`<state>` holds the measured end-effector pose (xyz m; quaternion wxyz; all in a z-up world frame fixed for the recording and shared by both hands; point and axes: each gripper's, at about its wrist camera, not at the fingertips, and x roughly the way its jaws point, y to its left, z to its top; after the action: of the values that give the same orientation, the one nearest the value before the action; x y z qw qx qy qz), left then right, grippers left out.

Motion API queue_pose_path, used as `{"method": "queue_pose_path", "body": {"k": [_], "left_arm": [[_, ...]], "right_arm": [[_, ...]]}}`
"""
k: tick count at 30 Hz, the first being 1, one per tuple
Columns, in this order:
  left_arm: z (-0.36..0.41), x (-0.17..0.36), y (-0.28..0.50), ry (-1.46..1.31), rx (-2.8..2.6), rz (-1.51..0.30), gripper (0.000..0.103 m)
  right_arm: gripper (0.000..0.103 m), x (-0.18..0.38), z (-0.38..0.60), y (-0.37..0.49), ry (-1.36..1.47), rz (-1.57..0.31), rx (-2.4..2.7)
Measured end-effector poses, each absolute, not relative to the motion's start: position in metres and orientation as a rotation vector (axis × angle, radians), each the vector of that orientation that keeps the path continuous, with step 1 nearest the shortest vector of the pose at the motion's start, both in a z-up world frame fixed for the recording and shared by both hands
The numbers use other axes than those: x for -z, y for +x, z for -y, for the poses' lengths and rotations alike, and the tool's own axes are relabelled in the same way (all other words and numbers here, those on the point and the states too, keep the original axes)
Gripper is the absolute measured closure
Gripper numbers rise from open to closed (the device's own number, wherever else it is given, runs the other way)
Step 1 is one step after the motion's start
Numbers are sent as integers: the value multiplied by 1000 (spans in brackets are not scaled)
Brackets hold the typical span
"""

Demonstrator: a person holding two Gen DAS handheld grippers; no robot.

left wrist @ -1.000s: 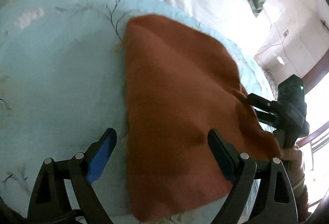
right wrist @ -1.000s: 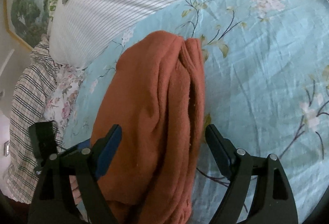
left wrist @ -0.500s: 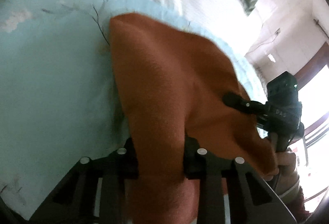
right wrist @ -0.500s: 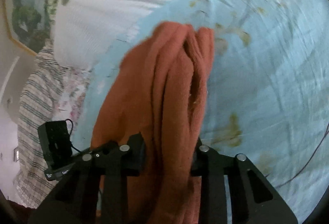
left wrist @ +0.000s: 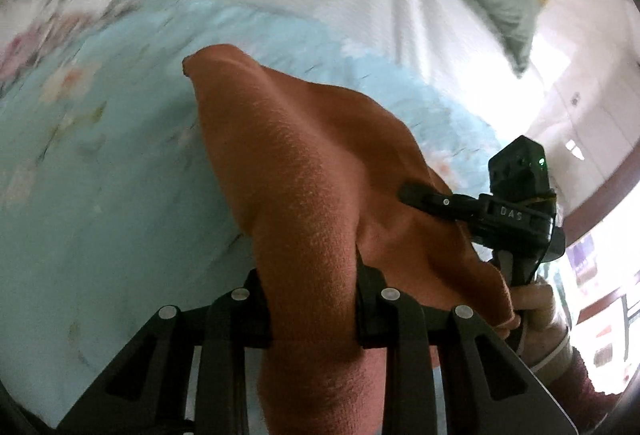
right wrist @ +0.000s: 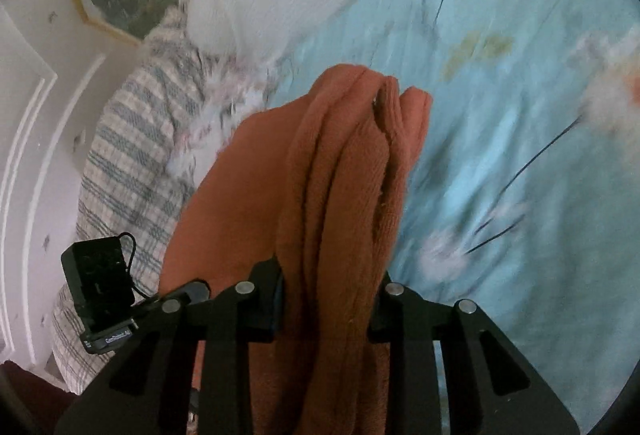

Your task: Fold small clothes

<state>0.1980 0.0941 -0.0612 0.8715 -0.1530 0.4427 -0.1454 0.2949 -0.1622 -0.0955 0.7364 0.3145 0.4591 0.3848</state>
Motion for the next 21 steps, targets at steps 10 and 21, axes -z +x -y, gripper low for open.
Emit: {"method": "queue_pose_path", "body": {"k": [10, 21], "left_arm": [[-105, 81, 183, -265, 179, -914, 45], [-112, 49, 157, -310, 304, -757, 49]], "right_arm": [[44, 71, 174, 289, 480, -982, -629], [62, 56, 145, 312, 451, -977, -683]]}}
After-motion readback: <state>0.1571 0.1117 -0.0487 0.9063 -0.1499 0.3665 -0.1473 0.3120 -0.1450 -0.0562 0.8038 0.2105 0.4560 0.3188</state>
